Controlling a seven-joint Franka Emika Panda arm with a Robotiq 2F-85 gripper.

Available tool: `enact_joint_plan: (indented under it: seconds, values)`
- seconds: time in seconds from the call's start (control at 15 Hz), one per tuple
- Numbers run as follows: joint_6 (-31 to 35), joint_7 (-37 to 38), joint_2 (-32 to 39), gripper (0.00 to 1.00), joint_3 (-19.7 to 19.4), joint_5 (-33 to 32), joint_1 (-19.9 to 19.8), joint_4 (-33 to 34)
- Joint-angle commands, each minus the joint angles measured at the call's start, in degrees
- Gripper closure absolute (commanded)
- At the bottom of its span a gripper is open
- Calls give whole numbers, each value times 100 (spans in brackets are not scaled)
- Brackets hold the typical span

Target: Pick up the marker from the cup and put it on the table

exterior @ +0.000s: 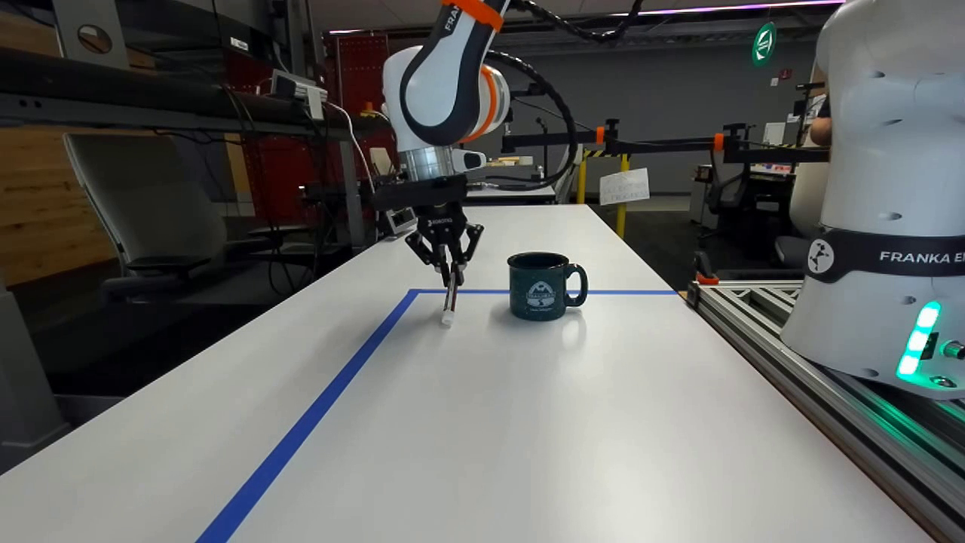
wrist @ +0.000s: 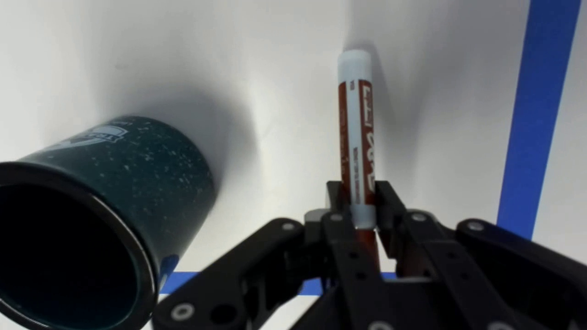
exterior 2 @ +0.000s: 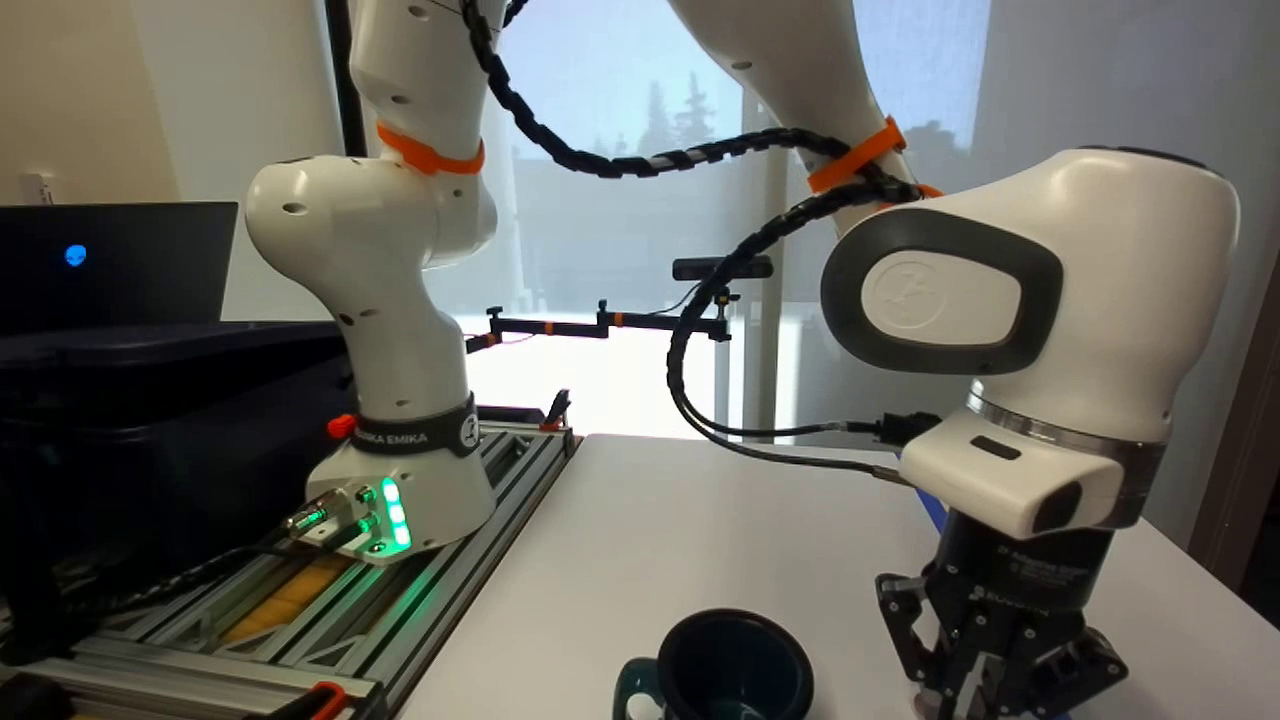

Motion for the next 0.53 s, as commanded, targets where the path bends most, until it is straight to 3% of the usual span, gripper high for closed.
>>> enact_joint_plan:
  seconds: [0.0, 0.47]
  values:
    - [236, -473, 124, 95, -84, 322, 40, -20]
    - [326, -724, 155, 95, -233, 337, 128, -94]
